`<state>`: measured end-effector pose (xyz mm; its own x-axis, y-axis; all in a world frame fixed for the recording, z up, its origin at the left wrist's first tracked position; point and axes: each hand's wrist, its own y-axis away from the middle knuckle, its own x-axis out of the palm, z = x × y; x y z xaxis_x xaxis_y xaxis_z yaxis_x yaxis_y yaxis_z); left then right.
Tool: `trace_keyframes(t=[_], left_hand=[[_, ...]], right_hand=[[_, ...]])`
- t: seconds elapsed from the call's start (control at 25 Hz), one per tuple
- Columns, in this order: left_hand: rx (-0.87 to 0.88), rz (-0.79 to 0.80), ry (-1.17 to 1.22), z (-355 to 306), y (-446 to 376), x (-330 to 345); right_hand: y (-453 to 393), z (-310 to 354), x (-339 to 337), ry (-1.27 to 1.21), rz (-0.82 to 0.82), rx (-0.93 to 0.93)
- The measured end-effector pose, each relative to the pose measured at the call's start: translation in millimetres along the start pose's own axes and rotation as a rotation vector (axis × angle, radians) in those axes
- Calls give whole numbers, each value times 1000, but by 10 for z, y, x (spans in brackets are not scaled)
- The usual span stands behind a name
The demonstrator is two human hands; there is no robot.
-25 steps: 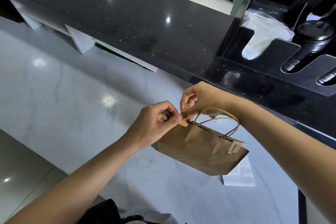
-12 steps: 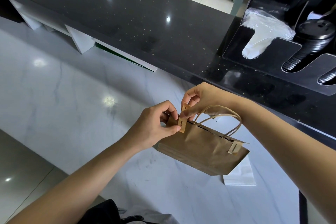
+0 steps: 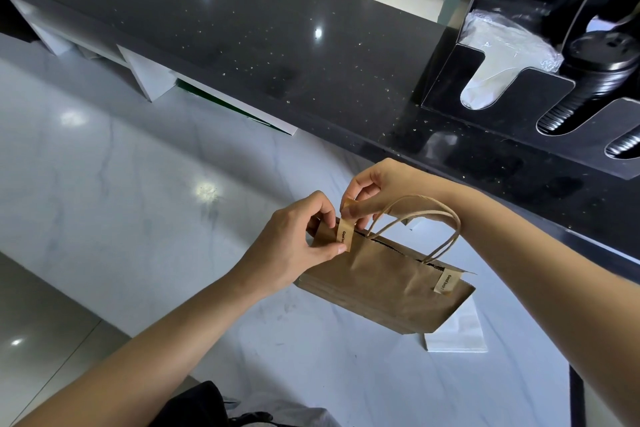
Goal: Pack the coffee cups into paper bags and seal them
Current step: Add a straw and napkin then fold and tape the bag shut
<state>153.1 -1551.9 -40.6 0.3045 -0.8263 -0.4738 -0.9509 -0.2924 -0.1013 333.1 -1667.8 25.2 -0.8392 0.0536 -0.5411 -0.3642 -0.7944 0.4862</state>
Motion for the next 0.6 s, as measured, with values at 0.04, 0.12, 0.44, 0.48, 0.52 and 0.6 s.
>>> trace_keyframes(t=[0.04, 0.12, 0.44, 0.48, 0.52, 0.6], left_hand=[[-6, -3, -2, 4, 4, 1], [-31, -5, 12, 7, 3, 8], [24, 12, 11, -1, -29, 5], [28, 11, 5, -1, -34, 2], [32, 14, -3, 9, -42, 0], [43, 31, -27, 35, -55, 0]], right_hand=[[-13, -33, 3, -3, 1, -7], [-44, -101, 14, -3, 3, -10], [-139, -248, 56, -2, 52, 15], [-137, -243, 55, -11, 45, 24], [-132, -243, 58, -15, 38, 29], [-137, -269, 68, 0, 11, 40]])
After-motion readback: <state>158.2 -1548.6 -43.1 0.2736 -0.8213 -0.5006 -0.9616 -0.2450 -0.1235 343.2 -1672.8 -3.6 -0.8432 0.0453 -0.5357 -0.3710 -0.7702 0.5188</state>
